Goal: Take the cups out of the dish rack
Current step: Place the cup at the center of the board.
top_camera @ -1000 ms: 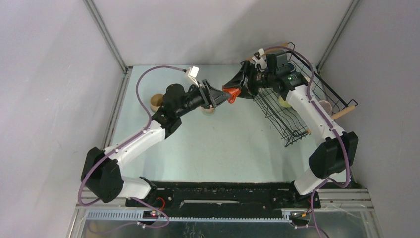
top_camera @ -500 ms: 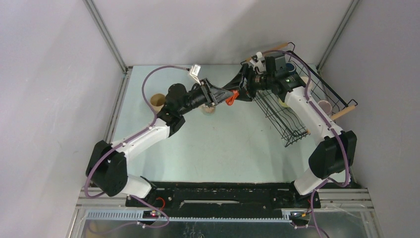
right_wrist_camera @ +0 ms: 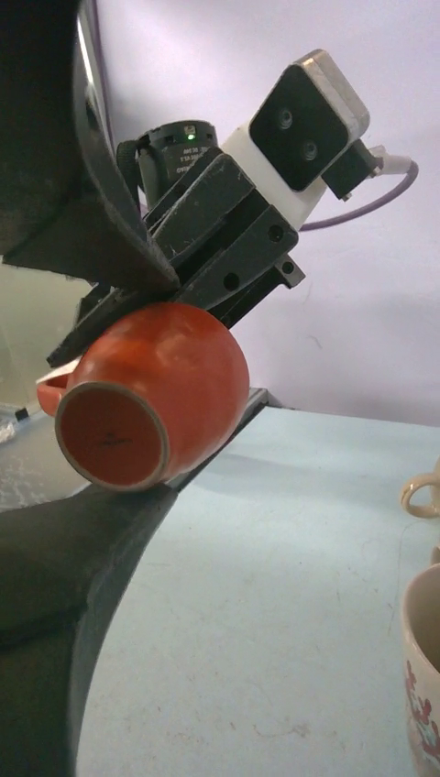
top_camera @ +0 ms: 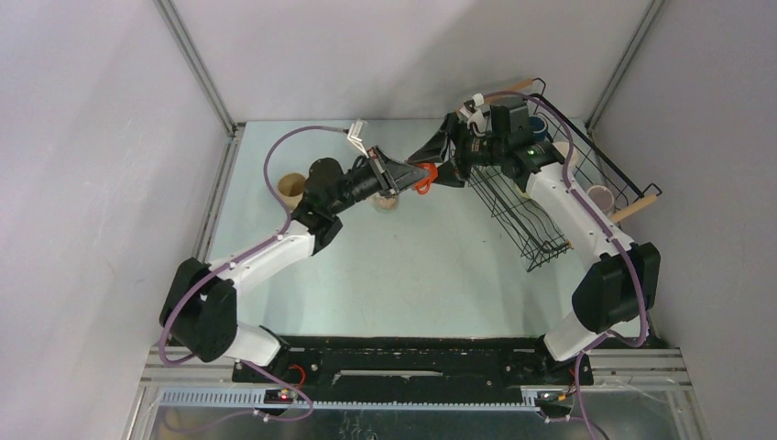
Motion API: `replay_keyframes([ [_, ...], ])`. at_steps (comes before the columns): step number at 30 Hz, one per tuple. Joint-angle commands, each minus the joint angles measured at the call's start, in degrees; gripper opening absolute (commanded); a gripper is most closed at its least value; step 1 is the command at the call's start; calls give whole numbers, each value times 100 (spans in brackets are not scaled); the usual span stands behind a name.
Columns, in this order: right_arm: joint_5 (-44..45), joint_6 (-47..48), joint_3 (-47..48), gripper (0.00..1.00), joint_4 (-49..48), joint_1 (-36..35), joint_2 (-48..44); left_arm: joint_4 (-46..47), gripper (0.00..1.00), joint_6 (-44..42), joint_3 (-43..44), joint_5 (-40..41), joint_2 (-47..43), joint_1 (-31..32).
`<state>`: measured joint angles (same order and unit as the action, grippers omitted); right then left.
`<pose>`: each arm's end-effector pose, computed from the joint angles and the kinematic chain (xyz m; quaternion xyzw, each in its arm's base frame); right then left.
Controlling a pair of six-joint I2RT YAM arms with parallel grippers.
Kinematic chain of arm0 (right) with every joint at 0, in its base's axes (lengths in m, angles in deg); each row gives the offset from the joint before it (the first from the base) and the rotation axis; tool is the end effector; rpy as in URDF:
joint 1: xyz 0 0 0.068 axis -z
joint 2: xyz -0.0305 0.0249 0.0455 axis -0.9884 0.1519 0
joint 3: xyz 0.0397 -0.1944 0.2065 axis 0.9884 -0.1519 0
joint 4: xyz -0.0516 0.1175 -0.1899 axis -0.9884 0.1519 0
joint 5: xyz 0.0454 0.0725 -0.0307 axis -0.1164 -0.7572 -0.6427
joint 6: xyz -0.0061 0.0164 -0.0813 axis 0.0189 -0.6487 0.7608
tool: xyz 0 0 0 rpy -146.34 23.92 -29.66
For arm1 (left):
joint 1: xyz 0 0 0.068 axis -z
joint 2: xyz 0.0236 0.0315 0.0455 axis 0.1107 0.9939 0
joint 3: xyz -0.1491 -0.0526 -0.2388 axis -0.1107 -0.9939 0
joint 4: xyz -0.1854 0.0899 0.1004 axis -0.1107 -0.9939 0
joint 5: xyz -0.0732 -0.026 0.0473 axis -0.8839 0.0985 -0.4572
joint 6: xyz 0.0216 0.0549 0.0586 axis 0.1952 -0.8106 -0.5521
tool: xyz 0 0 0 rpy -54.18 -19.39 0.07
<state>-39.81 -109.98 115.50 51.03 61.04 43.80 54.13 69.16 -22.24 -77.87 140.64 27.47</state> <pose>0.3110 0.1709 0.3738 0.0158 0.8174 0.5469 0.1801 0.2574 -0.2111 0.3701 0.0270 0.6583 -0.6377 0.3991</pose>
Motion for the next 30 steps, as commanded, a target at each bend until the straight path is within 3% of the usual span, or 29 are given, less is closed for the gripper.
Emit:
replay_keyframes([
  [1,305,27,-55,91,-10,-147,-380,141,0,-355,-220,30,-289,10],
  [3,414,86,-70,99,23,-139,-452,32,0,-426,-255,115,-380,10],
  [9,793,227,-292,100,49,-137,-787,-634,0,-667,-246,362,-624,10],
  [25,2245,1498,-573,100,1003,99,-1649,-5106,0,-2463,118,2390,-2027,-70],
  [30,2605,1790,-570,100,1133,12,-1795,-6135,0,-2737,-88,3063,-2344,-415],
])
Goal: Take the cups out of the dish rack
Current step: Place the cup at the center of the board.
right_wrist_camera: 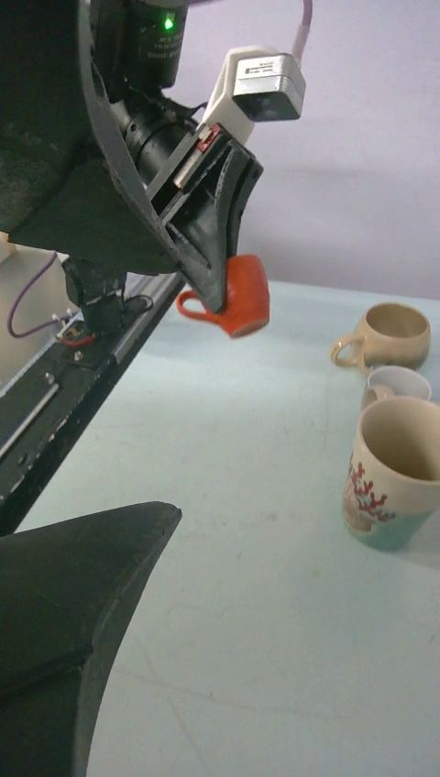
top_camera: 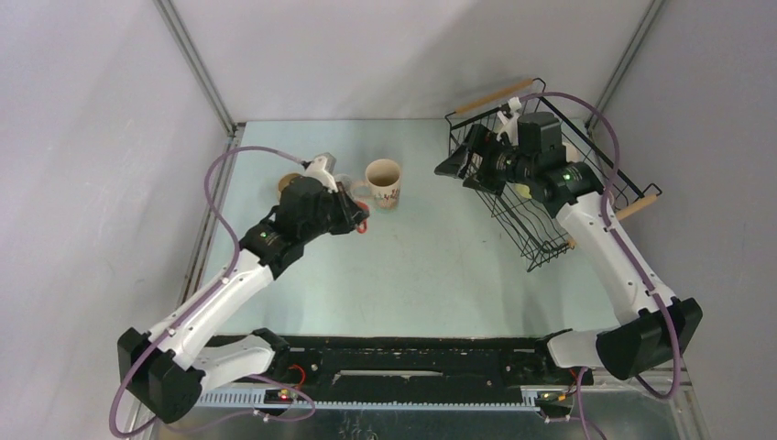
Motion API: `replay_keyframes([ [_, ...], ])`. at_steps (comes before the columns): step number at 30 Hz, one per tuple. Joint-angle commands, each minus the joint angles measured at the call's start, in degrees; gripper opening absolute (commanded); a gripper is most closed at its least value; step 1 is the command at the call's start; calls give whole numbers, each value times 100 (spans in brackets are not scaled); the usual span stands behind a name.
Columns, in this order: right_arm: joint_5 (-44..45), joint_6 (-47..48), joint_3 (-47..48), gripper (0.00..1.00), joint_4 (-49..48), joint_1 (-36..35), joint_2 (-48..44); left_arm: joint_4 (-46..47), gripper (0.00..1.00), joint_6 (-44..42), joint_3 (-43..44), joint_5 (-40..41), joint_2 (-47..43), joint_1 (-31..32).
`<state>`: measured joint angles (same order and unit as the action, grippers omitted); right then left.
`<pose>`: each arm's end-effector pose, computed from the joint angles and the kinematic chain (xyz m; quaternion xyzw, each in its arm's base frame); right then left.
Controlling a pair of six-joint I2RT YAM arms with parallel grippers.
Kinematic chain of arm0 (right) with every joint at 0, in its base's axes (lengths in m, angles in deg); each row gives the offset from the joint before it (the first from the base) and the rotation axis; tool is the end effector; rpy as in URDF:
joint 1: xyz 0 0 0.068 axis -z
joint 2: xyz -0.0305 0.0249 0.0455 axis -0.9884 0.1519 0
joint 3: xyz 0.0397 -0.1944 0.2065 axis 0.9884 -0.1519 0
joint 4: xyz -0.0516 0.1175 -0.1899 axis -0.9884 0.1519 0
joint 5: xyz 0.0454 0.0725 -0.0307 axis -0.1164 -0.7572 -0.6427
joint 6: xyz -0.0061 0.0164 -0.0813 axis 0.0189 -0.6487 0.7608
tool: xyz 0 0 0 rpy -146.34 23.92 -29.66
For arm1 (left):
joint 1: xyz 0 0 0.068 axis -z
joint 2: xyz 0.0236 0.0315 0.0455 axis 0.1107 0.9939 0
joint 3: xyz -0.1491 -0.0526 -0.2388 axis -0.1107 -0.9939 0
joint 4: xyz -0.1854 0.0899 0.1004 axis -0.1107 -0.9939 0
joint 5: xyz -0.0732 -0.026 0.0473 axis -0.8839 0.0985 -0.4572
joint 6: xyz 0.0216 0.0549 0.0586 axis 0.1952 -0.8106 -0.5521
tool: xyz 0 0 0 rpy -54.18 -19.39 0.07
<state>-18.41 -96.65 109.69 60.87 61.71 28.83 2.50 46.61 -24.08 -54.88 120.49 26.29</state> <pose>0.2555 0.1236 0.3909 0.0233 0.8519 0.3983 0.3392 0.1964 -0.1307 0.3265 -0.0155 0.8424 -0.3262 0.4286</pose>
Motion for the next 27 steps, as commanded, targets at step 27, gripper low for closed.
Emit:
replay_keyframes([
  [27,604,976,-231,100,448,-190,-558,-1558,0,-855,606,1622,2266,-3072],
])
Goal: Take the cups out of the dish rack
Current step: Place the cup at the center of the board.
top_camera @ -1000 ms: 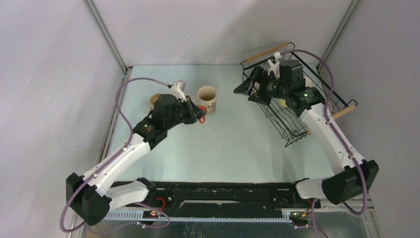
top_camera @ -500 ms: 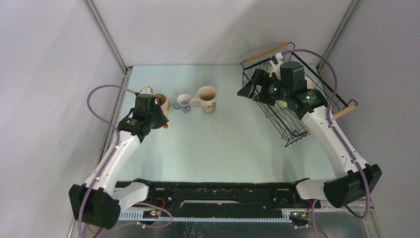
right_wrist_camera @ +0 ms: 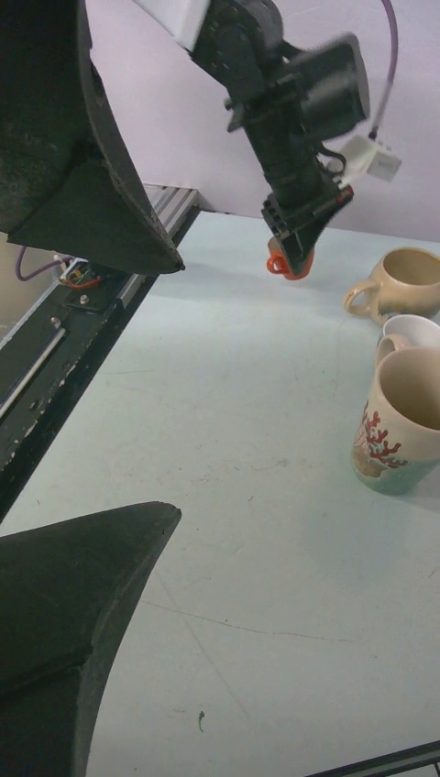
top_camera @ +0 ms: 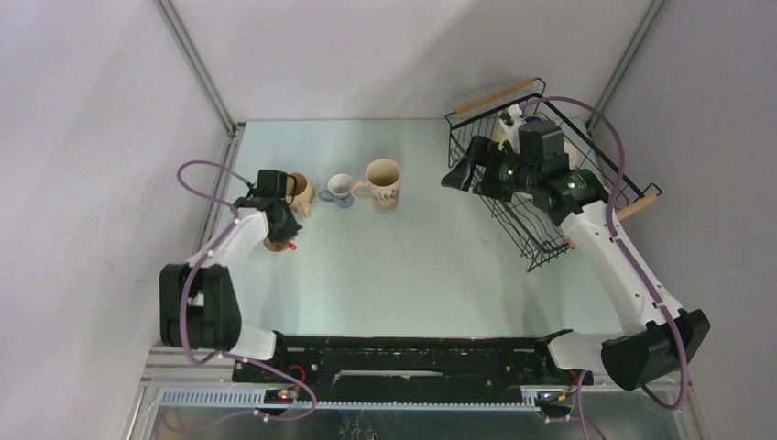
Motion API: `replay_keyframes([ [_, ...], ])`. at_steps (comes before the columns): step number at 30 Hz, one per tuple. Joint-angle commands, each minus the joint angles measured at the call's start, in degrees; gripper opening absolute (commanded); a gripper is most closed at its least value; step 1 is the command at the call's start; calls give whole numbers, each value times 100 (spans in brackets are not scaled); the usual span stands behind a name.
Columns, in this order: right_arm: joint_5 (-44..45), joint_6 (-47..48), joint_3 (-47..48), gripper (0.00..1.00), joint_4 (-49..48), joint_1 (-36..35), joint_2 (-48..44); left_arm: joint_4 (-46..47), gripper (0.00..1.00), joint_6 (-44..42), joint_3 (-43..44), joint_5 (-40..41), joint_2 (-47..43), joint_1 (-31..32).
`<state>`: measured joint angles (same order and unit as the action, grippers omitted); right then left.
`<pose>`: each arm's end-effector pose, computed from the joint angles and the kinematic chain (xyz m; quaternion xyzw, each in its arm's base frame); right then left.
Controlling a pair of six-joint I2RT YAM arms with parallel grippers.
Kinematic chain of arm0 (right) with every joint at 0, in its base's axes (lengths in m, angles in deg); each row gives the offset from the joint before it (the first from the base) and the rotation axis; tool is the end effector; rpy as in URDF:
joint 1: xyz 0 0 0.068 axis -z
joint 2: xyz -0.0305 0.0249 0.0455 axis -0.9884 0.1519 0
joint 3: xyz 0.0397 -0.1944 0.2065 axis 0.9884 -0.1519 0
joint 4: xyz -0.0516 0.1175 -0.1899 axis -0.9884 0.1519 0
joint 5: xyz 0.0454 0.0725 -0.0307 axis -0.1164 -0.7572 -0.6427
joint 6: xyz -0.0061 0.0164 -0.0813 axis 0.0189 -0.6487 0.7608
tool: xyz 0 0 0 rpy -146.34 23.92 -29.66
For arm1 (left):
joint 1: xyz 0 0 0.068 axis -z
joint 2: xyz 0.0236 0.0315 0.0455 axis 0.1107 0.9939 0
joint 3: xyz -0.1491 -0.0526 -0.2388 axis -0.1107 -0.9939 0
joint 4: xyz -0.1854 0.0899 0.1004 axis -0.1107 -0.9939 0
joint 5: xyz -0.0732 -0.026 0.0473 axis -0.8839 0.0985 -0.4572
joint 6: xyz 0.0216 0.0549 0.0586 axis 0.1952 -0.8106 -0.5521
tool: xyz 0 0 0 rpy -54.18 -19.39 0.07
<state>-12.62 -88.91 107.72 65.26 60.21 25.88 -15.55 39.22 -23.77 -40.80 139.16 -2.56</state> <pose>0.2385 0.1178 0.3822 -0.0146 0.8715 0.3337 0.3589 0.2569 -0.0033 0.2208 -0.2368 0.9352 0.0170 0.2628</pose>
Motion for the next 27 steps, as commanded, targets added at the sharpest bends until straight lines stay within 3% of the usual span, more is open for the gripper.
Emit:
replay_keyframes([
  [1,6,195,-43,100,2,-39,-273,254,0,-125,644,259,538,-206],
  [21,-43,181,-247,100,-66,-64,-349,292,0,-154,1296,163,1727,-528],
  [27,17,159,-274,100,-43,-108,-361,284,19,-114,1311,144,1782,-564],
])
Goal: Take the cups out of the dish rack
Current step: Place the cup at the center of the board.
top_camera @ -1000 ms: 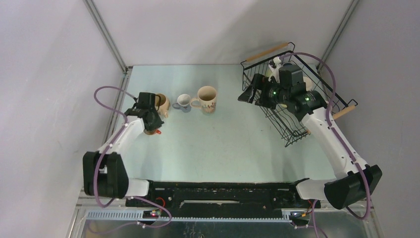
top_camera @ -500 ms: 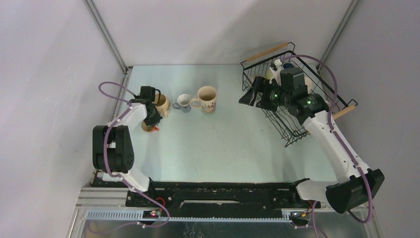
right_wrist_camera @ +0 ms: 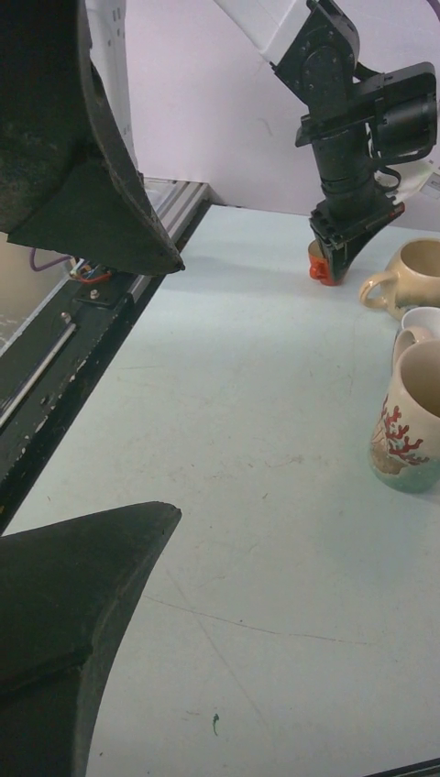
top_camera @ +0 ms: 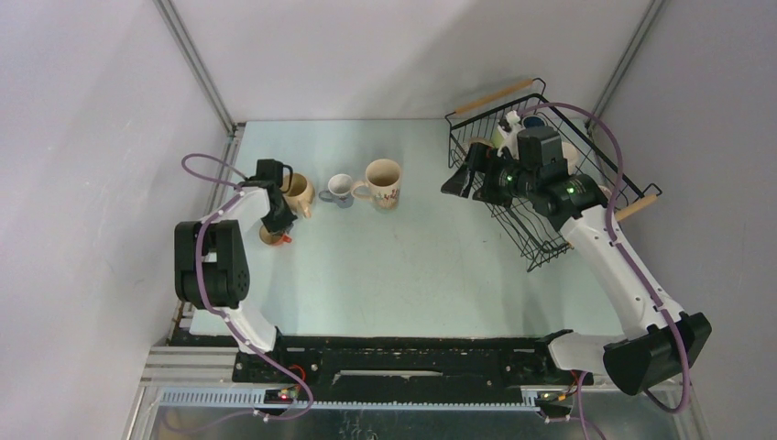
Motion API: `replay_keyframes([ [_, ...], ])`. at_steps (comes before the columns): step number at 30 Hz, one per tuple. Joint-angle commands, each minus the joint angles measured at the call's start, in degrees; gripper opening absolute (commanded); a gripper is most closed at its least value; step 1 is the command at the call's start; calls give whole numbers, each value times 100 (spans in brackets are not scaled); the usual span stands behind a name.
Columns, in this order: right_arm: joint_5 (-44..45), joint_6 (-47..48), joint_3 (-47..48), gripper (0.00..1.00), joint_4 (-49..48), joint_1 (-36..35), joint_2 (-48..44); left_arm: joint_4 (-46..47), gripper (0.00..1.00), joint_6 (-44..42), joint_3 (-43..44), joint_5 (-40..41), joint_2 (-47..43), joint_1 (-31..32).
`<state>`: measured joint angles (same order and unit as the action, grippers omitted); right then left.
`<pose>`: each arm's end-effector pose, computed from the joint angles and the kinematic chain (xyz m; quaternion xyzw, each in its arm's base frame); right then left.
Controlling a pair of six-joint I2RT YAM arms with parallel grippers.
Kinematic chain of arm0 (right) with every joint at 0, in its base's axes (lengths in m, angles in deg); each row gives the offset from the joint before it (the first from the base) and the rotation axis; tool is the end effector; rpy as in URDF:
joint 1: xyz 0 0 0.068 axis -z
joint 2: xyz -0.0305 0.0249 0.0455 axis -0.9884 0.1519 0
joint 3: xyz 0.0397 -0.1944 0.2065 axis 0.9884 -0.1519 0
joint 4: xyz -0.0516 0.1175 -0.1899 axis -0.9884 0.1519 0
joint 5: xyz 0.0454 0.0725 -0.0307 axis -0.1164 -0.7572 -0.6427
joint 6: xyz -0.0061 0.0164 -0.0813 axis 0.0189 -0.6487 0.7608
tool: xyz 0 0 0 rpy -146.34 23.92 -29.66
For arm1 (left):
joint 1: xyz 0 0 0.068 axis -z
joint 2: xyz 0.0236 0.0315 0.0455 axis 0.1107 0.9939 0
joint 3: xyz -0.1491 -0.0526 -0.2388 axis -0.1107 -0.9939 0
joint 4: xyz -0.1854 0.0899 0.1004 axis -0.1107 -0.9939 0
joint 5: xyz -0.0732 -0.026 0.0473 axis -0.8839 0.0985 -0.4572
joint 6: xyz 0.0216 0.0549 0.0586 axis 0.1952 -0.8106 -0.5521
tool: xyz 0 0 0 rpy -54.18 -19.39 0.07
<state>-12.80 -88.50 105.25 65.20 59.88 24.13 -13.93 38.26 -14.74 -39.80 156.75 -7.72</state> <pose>0.2302 0.1164 0.3758 -0.0199 0.8739 0.3329 0.3537 0.3169 0.0225 0.1838 -0.2703 0.9388 0.0544 0.2065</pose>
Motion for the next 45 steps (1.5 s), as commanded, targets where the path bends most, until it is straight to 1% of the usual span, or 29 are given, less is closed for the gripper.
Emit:
replay_keyframes([
  [1,43,111,-37,100,-30,-87,-187,128,23,-9,416,34,39,-48],
  [8,110,60,-73,100,-35,-168,-203,139,34,13,425,3,47,-56],
  [13,178,43,-73,100,-24,-235,-213,122,45,13,425,-62,-162,-55],
  [16,214,31,-70,100,-29,-273,-213,86,58,13,417,-97,-435,-57],
  [20,275,-12,-71,100,-62,-322,-174,154,85,121,194,-187,-937,-49],
  [21,293,-25,-76,100,-69,-330,-166,191,95,144,124,-219,-1075,-43],
  [22,316,-37,-75,100,-72,-337,-149,208,99,158,66,-243,-1245,-43],
  [31,728,-117,-67,100,59,-349,2,306,100,55,-404,-765,-2483,88],
  [34,965,-100,0,100,223,-304,78,294,100,-34,-501,-875,-2860,435],
  [40,1061,-119,27,100,422,-109,22,278,100,-211,-656,-1020,-3467,978],
  [45,1141,-159,51,100,540,48,-46,293,100,-322,-737,-1218,-3783,1249],
])
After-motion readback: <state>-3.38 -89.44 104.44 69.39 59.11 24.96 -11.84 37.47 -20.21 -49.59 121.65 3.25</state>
